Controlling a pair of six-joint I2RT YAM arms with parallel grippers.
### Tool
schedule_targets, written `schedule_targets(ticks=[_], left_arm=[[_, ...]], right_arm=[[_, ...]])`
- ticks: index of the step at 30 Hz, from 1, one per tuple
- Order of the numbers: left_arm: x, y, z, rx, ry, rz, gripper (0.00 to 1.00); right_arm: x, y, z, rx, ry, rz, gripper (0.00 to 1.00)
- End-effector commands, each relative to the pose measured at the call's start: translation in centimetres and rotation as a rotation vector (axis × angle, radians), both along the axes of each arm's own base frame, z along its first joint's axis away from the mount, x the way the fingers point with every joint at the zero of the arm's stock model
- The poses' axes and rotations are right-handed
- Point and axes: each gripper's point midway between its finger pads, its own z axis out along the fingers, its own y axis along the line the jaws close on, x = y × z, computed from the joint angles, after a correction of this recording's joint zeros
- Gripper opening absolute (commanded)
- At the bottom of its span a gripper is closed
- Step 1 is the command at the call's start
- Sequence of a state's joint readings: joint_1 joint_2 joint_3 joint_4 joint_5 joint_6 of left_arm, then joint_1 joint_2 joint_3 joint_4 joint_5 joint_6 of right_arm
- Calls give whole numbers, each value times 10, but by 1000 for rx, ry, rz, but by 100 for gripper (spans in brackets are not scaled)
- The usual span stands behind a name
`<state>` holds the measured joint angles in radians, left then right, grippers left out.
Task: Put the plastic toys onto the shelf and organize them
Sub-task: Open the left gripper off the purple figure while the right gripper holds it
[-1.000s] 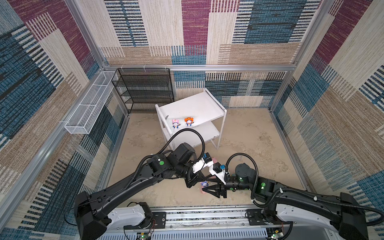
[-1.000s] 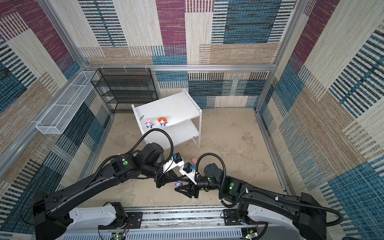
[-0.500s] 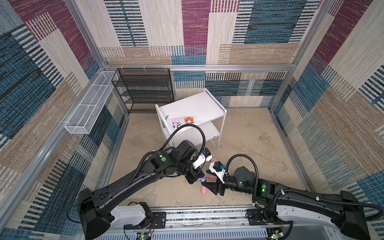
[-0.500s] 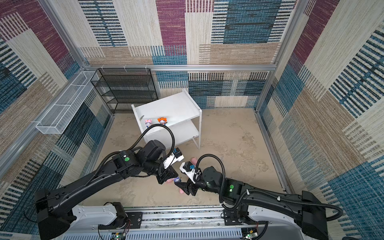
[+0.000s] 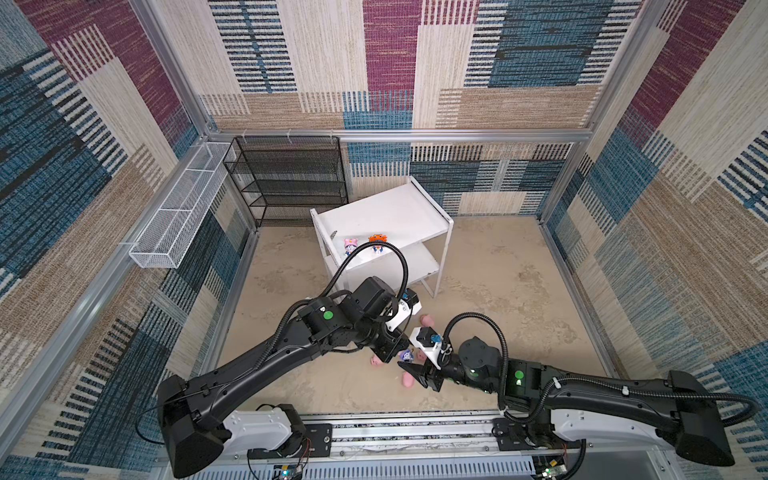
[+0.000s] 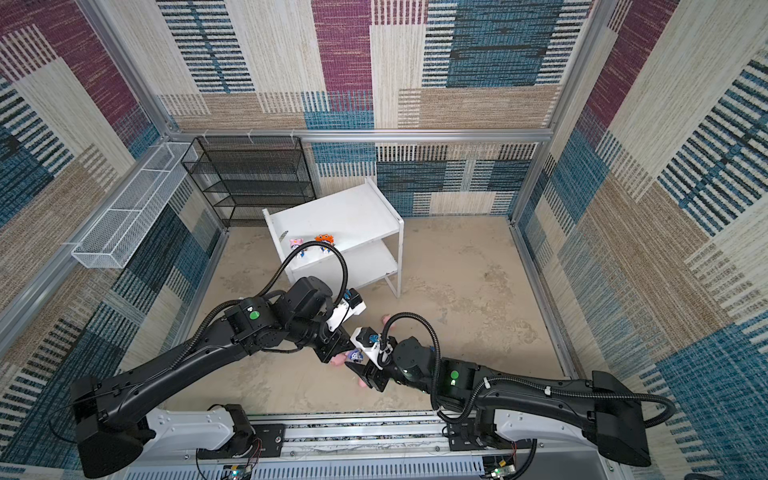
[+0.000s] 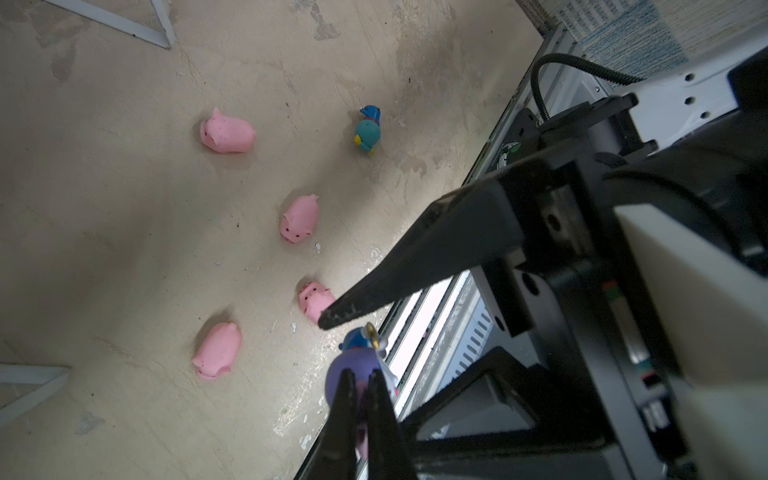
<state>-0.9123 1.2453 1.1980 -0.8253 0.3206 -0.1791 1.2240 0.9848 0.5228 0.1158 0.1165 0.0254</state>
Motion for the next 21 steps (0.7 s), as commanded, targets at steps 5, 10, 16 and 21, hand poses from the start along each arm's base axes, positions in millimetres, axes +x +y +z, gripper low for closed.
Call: schedule_targets(ticks=[5, 10, 16, 21], left_arm=[[2, -2, 4, -12, 17, 23, 0], [2, -3, 2, -5, 19, 18, 0], [2, -6, 5, -8, 25, 3, 0], [3, -9, 11, -8, 34, -6, 13]], right_arm=[[3, 6, 10, 10, -47, -20, 46], [3, 5, 11, 11, -56, -28, 34], [3, 4, 12, 11, -62, -32, 28], [4, 4, 15, 23, -70, -32, 26]])
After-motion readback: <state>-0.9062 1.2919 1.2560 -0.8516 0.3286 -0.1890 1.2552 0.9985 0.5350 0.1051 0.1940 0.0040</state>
